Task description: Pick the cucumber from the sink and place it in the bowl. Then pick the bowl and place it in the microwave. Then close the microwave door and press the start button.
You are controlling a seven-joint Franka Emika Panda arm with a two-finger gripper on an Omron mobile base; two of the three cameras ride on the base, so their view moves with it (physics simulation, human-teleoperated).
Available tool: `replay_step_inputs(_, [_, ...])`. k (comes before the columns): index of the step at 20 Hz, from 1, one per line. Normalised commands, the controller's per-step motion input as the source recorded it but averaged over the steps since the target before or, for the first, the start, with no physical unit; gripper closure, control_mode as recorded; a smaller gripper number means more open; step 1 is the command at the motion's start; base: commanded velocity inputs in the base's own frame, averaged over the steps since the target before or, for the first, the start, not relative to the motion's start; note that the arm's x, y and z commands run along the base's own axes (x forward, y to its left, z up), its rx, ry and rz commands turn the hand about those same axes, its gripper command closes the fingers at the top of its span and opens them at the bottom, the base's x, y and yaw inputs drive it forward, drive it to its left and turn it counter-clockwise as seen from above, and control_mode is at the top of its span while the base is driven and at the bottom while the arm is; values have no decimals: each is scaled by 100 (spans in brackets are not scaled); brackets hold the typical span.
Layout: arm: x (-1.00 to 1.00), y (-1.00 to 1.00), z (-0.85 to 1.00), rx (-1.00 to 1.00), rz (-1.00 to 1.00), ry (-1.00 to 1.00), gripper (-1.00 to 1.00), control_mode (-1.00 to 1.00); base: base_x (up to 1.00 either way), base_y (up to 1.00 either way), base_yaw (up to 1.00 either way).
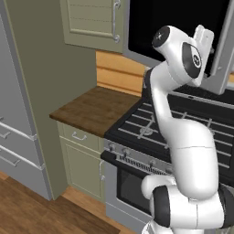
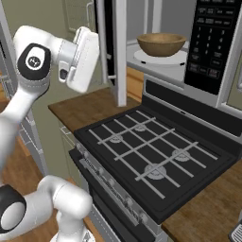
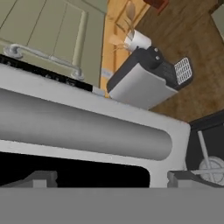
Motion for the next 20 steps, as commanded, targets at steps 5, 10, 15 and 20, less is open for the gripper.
replay_step_inputs(5, [94, -6, -21, 0, -13, 0, -100, -100, 0, 0, 0])
replay_step_inputs(10, [65, -21, -5, 0, -8, -4, -100, -100, 0, 0, 0])
replay_step_inputs(15, [43, -33, -4, 2, 0, -14, -100, -100, 0, 0, 0])
replay_step_inputs(20, [59, -35, -12, 3, 0, -6, -100, -100, 0, 0, 0])
